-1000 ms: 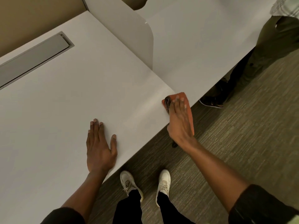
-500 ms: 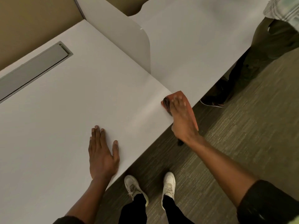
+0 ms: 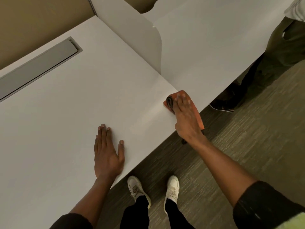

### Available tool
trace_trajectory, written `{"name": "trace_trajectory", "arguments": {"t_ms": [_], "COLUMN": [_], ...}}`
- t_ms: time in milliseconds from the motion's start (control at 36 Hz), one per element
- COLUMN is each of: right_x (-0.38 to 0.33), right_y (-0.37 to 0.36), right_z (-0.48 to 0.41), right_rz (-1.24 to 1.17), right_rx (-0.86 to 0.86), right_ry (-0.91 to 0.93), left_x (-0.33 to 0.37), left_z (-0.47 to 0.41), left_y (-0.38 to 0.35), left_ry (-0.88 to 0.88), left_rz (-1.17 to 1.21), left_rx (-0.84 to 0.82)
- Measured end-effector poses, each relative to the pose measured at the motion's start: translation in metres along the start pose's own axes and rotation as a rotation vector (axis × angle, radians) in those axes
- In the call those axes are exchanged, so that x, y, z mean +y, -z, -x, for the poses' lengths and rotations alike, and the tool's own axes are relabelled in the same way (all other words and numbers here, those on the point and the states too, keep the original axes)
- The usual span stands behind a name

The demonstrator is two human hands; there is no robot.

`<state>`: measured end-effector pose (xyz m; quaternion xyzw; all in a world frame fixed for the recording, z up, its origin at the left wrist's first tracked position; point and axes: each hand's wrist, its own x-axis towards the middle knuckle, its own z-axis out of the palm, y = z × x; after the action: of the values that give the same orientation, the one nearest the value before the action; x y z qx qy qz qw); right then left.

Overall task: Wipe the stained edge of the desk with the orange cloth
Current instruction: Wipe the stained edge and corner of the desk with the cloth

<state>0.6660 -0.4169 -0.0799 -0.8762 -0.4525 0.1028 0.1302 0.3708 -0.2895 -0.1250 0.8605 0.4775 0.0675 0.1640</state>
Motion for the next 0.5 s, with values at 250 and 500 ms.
{"name": "trace_trajectory", "arguments": {"t_ms": [250,500], "right_x": [-0.061,0.014], "right_y": [-0.028,0.011], "right_z": [0.110,0.023], "right_rz": [-0.070,0.103], "right_rx": [-0.174,-0.015], "right_ry": [0.387,0.147], "left_x": [0.000,0.001], "left_z": [0.000,0.000], "left_y": [0.000,0.002], "left_ry": [0.017,0.016], "left_rz": [0.002,0.011], "left_rx": [-0.027,-0.029]}}
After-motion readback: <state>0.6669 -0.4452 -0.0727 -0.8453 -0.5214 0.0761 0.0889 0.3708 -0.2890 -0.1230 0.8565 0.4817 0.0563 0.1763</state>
